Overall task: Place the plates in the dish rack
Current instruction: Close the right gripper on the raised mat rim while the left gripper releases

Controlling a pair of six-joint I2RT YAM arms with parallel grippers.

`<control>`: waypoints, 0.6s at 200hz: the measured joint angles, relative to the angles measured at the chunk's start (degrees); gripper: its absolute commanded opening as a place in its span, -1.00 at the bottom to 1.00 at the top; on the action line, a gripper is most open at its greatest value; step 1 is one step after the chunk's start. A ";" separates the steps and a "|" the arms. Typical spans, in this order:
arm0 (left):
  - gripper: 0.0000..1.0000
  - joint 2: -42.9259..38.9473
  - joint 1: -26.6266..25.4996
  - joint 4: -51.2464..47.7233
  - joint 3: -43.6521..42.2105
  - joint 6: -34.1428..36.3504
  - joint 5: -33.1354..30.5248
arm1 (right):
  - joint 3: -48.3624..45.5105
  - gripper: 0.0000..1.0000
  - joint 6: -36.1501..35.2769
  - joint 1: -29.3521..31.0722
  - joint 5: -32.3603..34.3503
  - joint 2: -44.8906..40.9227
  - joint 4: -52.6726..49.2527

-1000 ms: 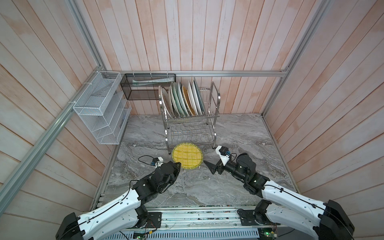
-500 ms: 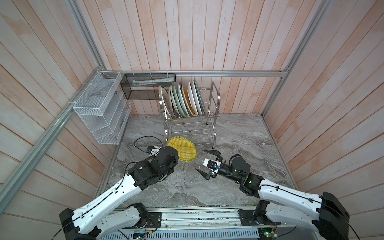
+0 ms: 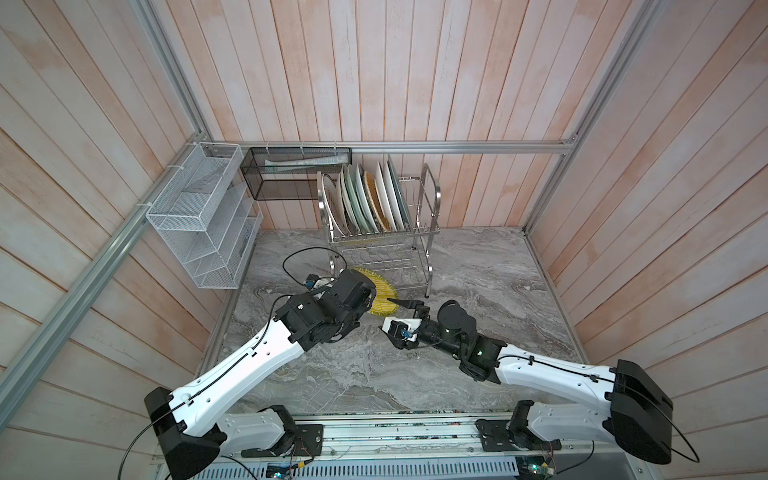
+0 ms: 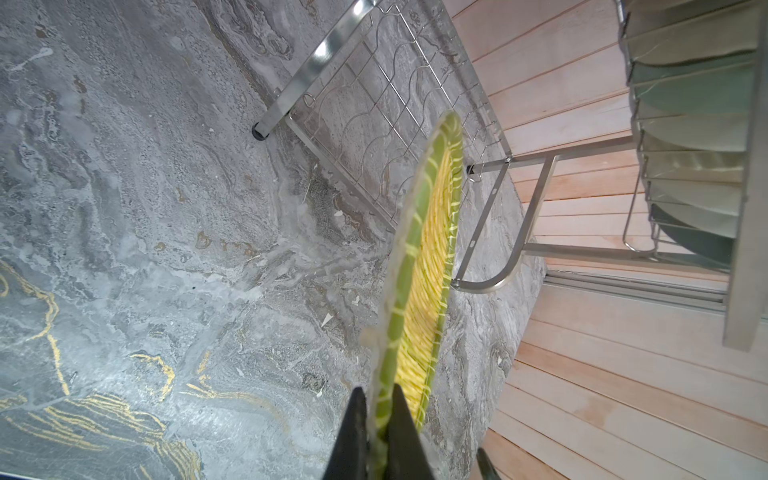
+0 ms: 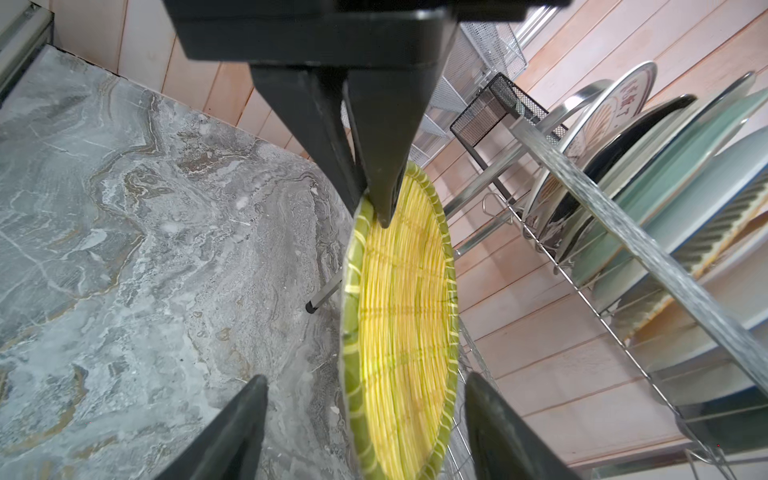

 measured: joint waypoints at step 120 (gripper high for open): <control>-1.00 1.03 0.00 -1.29 1.49 0.85 1.70 | 2.80 -0.84 -1.70 0.90 2.38 5.14 0.50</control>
